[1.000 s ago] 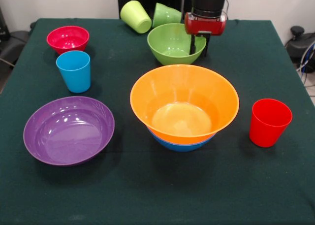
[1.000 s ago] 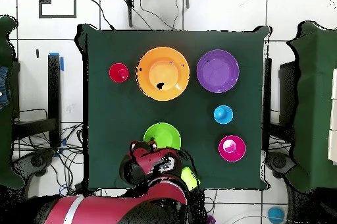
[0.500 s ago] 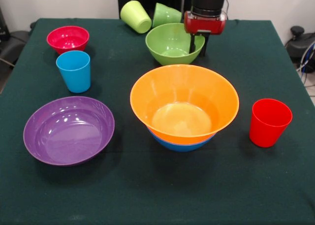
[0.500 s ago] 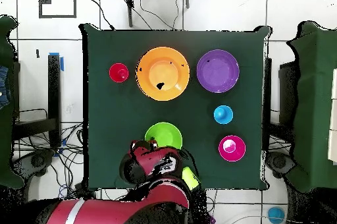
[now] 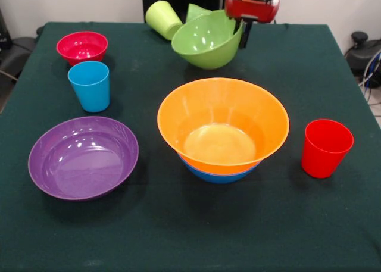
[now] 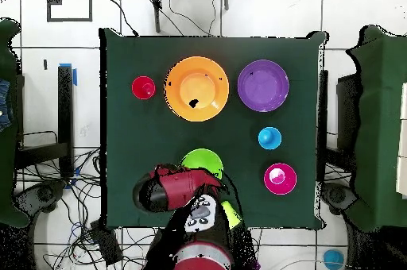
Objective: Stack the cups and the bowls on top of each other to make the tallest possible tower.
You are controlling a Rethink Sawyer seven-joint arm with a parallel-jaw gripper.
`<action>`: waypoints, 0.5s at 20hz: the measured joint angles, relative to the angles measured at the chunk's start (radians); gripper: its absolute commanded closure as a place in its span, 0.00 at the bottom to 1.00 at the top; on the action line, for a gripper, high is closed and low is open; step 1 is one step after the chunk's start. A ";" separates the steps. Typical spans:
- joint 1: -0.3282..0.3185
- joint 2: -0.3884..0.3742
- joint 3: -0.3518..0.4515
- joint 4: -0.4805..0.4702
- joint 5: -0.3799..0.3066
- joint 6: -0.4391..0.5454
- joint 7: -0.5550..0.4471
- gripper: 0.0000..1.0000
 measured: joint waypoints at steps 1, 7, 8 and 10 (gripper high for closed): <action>0.000 -0.012 0.002 -0.001 0.006 0.023 0.000 1.00; 0.004 -0.115 0.011 -0.027 0.058 0.249 0.000 1.00; 0.004 -0.141 0.013 -0.045 0.068 0.318 0.000 1.00; 0.004 -0.160 0.014 -0.065 0.075 0.374 0.000 1.00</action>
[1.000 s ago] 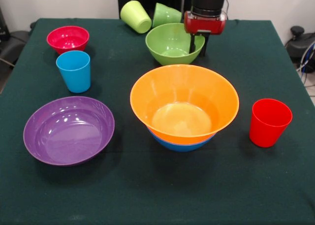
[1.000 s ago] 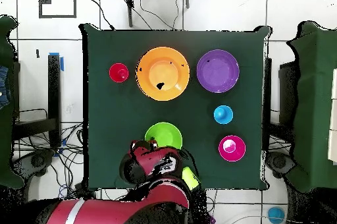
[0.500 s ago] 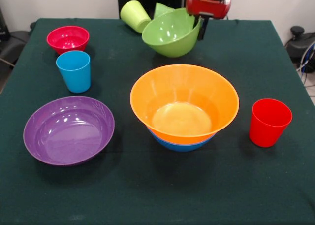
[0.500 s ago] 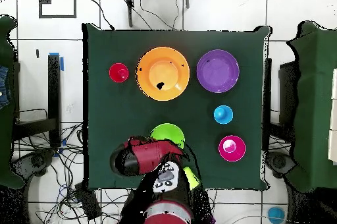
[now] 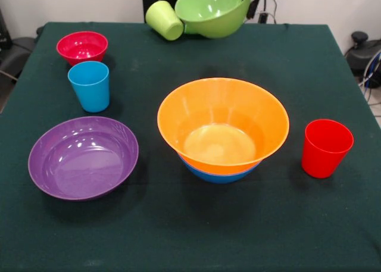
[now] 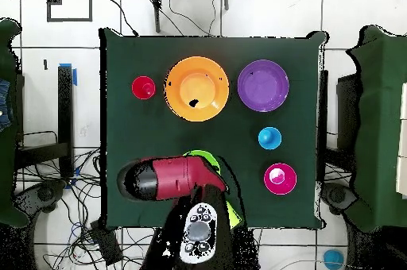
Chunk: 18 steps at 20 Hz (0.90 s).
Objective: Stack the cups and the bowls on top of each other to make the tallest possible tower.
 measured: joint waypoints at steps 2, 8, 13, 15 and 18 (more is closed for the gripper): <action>0.000 -0.022 0.003 -0.030 0.010 0.069 0.000 1.00; -0.001 -0.053 0.024 -0.128 0.024 0.203 0.000 1.00; -0.005 -0.050 0.044 -0.211 0.028 0.257 0.000 1.00; -0.010 -0.044 0.054 -0.246 0.028 0.269 0.000 1.00; -0.020 -0.025 0.066 -0.299 0.028 0.270 0.000 1.00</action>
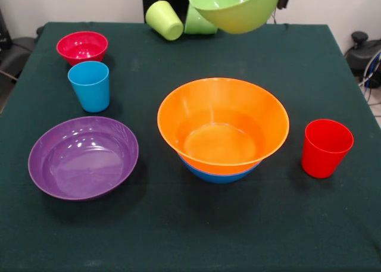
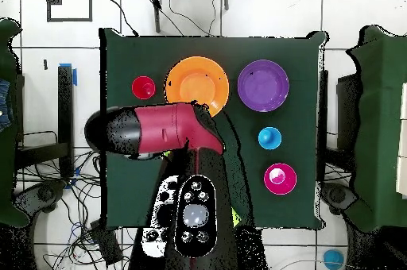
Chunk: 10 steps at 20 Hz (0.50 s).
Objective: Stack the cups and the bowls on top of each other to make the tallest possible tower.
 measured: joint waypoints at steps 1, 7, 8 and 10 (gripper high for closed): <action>-0.004 0.010 0.005 -0.021 0.000 0.000 0.000 1.00; -0.048 0.105 0.039 -0.154 -0.002 -0.003 0.000 1.00; -0.053 0.115 0.041 -0.165 -0.002 -0.004 0.000 1.00; -0.062 0.140 0.046 -0.191 -0.003 -0.005 0.000 1.00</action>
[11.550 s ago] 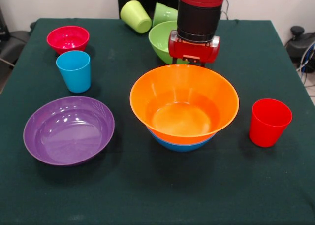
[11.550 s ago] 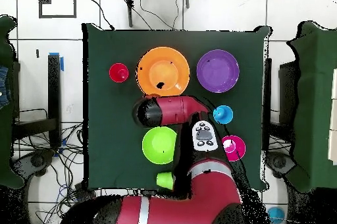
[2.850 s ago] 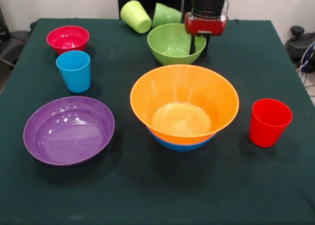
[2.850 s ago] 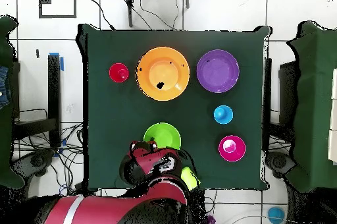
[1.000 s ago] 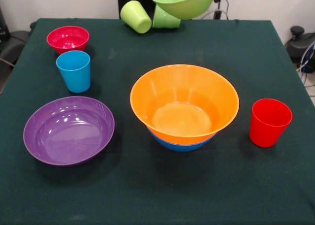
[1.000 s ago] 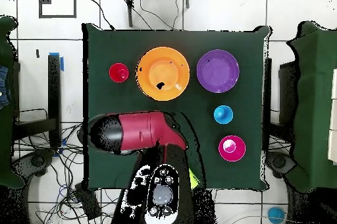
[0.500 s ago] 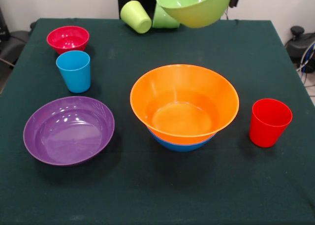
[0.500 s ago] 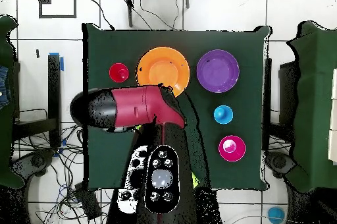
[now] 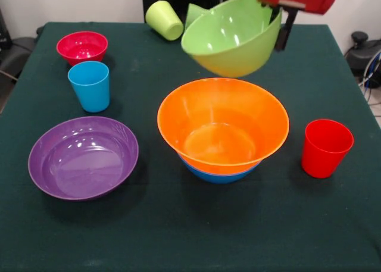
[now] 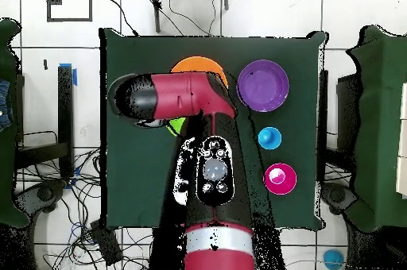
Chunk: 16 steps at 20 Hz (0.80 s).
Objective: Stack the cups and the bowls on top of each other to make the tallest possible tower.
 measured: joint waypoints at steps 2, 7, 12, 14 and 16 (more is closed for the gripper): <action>-0.011 0.043 0.006 -0.045 0.000 -0.001 0.000 1.00; -0.036 0.147 0.029 -0.154 -0.027 -0.004 0.000 1.00; -0.064 0.209 0.062 -0.211 -0.067 -0.038 0.000 1.00; -0.075 0.224 0.075 -0.222 -0.078 -0.053 0.000 1.00; -0.092 0.242 0.094 -0.230 -0.090 -0.074 0.000 1.00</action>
